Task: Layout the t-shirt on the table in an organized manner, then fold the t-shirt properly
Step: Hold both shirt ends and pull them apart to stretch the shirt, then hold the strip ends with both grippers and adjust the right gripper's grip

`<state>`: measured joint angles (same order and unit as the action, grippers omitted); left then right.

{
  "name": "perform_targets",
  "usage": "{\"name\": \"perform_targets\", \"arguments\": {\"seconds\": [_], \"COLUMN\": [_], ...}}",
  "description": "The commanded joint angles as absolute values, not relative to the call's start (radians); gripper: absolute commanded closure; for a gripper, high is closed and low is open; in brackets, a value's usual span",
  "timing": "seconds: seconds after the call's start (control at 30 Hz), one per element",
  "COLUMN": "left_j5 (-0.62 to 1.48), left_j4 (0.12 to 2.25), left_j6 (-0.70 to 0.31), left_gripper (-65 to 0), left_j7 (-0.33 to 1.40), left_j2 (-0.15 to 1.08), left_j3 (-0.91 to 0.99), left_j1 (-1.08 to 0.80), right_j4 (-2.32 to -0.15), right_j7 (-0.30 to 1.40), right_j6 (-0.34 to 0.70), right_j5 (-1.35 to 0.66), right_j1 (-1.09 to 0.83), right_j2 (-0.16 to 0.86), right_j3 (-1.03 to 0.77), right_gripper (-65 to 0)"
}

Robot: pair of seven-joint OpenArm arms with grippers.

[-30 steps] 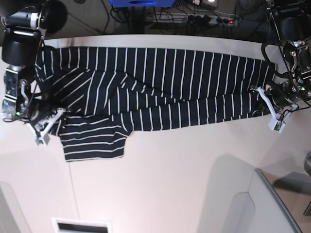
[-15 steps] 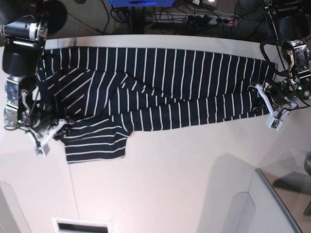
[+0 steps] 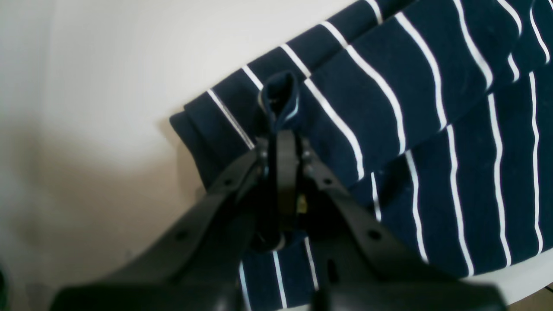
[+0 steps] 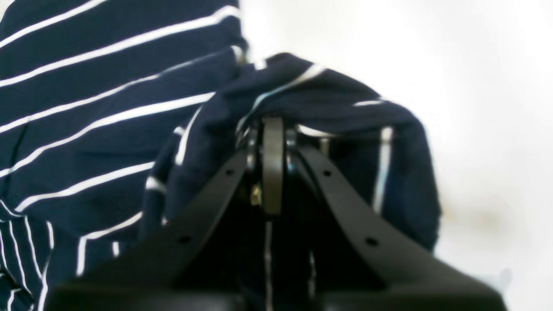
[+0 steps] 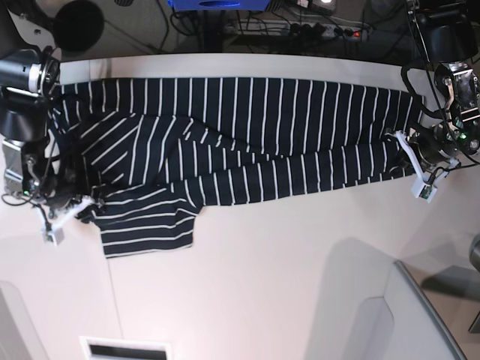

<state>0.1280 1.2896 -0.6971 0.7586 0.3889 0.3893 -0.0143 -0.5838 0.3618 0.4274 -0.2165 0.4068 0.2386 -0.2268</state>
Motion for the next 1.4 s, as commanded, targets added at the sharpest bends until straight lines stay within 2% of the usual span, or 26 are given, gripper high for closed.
{"name": "perform_targets", "arguments": {"seconds": [0.0,0.3,0.4,0.53,0.63,0.8,1.0,1.1,1.23,1.37], "left_j5": [0.134,0.134,0.134,0.134,0.134,0.134,0.134,0.134,0.134,0.134], "left_j4": [1.303,1.303,1.303,1.303,1.303,1.305,1.307,1.307,1.308,1.308], "left_j6": [-0.698,-0.698,-0.698,-0.698,-0.698,-0.698,-0.698,-0.698,-0.698,-0.698], "left_gripper": [0.0,0.0,0.0,0.0,0.0,0.0,0.0,0.0,0.0,0.0], "left_j7": [0.743,0.742,0.742,0.742,0.742,0.742,0.742,0.742,0.742,0.742], "left_j2": [0.412,0.414,0.414,0.412,0.414,0.409,0.412,0.414,0.414,0.414], "left_j3": [0.397,0.398,0.398,0.398,0.398,0.397,0.397,0.398,0.397,0.395], "left_j1": [-0.002,-0.005,-0.005,-0.002,-0.001,0.007,0.007,0.007,0.007,0.007], "right_j4": [-0.598,-0.495,-0.499,-0.727,-0.964,-1.138,-1.392,-1.359,-1.224,-1.055], "right_j7": [0.32,0.012,-0.013,0.105,0.28,0.561,0.607,0.665,0.661,0.585], "right_j6": [0.426,0.357,0.337,0.309,0.282,0.282,0.283,0.285,0.285,0.285], "right_j5": [-0.223,-0.223,-0.223,-0.226,-0.226,-0.228,-0.229,-0.229,-0.229,-0.225], "right_j1": [0.441,0.444,0.449,0.377,0.297,0.255,0.157,0.156,0.174,0.214], "right_j2": [0.257,0.259,0.26,0.269,0.265,0.236,0.17,0.133,0.124,0.147], "right_j3": [-0.231,-0.237,-0.237,-0.24,-0.239,-0.239,-0.231,-0.231,-0.231,-0.237], "right_gripper": [0.0,0.0,0.0,0.0,0.0,0.0,0.0,0.0,0.0,0.0]}}
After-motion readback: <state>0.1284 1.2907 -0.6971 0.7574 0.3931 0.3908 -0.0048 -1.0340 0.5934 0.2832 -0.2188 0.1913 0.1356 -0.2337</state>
